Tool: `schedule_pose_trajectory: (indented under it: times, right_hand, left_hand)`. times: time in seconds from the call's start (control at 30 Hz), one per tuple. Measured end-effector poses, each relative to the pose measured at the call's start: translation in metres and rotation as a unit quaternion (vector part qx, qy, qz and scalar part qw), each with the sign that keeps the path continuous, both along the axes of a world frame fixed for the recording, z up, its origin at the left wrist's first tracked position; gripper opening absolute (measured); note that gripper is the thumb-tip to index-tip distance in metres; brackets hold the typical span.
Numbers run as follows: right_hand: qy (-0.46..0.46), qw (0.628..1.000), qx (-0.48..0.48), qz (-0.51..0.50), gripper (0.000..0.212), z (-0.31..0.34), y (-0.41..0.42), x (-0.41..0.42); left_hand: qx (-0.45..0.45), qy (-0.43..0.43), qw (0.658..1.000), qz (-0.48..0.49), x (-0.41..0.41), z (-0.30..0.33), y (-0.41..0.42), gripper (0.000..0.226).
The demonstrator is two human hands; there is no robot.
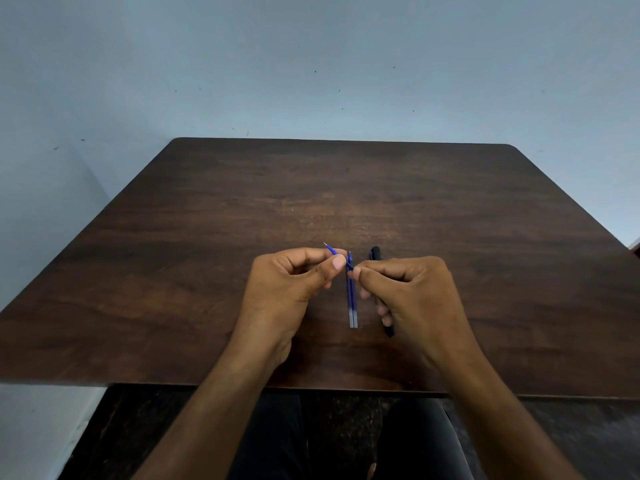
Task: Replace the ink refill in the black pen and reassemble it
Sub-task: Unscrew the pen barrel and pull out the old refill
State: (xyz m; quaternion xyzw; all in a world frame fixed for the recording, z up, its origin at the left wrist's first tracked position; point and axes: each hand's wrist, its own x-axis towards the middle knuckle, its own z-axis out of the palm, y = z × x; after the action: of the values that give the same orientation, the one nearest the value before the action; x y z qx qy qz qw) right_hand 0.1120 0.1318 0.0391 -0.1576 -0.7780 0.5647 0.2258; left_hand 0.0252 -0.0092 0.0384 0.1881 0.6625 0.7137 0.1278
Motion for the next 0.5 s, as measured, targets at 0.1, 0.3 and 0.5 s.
schedule_pose_trajectory:
  times: [0.1,0.3,0.5]
  right_hand:
    - [0.001,1.0,-0.008,0.0,0.023,0.0002,0.0005,-0.0004]
    - [0.003,1.0,-0.016,0.002,0.024,-0.0033,0.0006,-0.0012]
    - [0.0,0.999,-0.038,0.01,0.025,-0.0046,-0.0004,-0.0025]
  left_hand:
    - [0.004,-0.011,1.0,-0.004,-0.0002,0.0007,0.0002,0.011]
    - [0.001,-0.025,1.0,-0.001,0.0011,0.0003,-0.0008,0.011]
    - [-0.01,-0.027,1.0,-0.007,-0.0005,0.0,-0.0017,0.02]
